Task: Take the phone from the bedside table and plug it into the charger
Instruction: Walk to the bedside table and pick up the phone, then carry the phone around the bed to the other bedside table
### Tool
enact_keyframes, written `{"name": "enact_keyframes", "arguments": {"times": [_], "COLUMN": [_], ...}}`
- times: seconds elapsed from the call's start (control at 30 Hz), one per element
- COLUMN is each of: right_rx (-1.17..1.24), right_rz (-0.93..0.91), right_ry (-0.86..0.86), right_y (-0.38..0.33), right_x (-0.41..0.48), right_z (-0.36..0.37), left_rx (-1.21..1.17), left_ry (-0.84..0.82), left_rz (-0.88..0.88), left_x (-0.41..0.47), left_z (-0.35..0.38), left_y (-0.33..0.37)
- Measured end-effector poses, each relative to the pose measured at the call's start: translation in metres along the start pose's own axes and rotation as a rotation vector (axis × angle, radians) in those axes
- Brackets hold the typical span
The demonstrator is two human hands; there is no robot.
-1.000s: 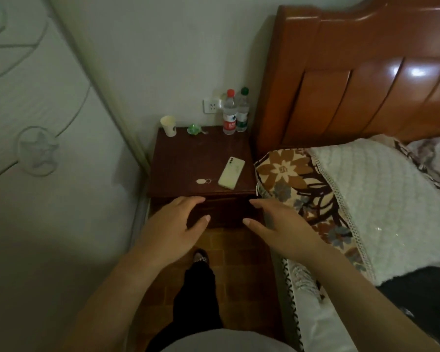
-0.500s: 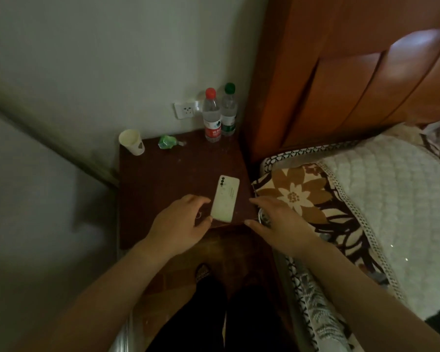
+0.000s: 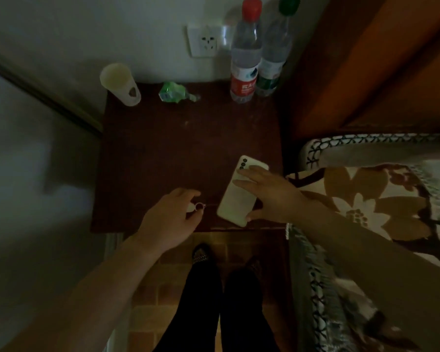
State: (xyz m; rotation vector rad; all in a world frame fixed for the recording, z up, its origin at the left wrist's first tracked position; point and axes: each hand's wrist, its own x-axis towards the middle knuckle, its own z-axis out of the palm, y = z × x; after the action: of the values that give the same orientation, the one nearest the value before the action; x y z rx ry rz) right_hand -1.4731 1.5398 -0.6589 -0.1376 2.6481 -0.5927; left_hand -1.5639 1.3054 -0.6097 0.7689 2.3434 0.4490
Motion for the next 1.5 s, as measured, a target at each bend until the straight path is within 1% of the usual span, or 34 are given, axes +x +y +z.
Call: {"name": "enact_keyframes", "arguments": {"times": [0.17, 0.3, 0.37, 0.47, 0.57, 0.77, 1.07, 1.23, 1.5], "right_rx": [-0.059, -0.084, -0.053, 0.025, 0.067, 0.023, 0.136, 0.162, 0.184], "right_rz": [-0.118, -0.148, -0.094, 0.075, 0.172, 0.170, 0.199, 0.264, 0.381], "right_ry": [-0.067, -0.021, 0.045, 0.138, 0.157, 0.113, 0.180, 0.224, 0.282], "right_y": [0.025, 0.031, 0.023, -0.004, -0.021, -0.009, -0.011, -0.019, -0.036], "right_x": [0.031, 0.037, 0.035, 0.029, 0.028, 0.019, 0.015, 0.017, 0.016], "right_z": [0.022, 0.026, 0.030, 0.044, 0.052, 0.045, 0.047, 0.048, 0.057], "left_rx": [-0.063, -0.122, -0.147, -0.177, -0.166, -0.158, -0.112, -0.056, -0.067], "left_ry": [0.041, 0.060, 0.053, 0.063, 0.066, 0.031, -0.014, -0.059, -0.080], "left_rz": [-0.023, -0.033, -0.053, -0.068, -0.078, -0.103, -0.059, -0.048, 0.009], "left_x": [0.002, -0.003, -0.003, -0.002, -0.001, 0.000, 0.001, 0.001, -0.003], "left_z": [0.023, 0.033, 0.031, 0.025, 0.016, 0.004, 0.006, 0.003, -0.008], "left_y": [-0.017, -0.022, -0.022, -0.021, -0.022, -0.025, -0.035, -0.042, -0.040]}}
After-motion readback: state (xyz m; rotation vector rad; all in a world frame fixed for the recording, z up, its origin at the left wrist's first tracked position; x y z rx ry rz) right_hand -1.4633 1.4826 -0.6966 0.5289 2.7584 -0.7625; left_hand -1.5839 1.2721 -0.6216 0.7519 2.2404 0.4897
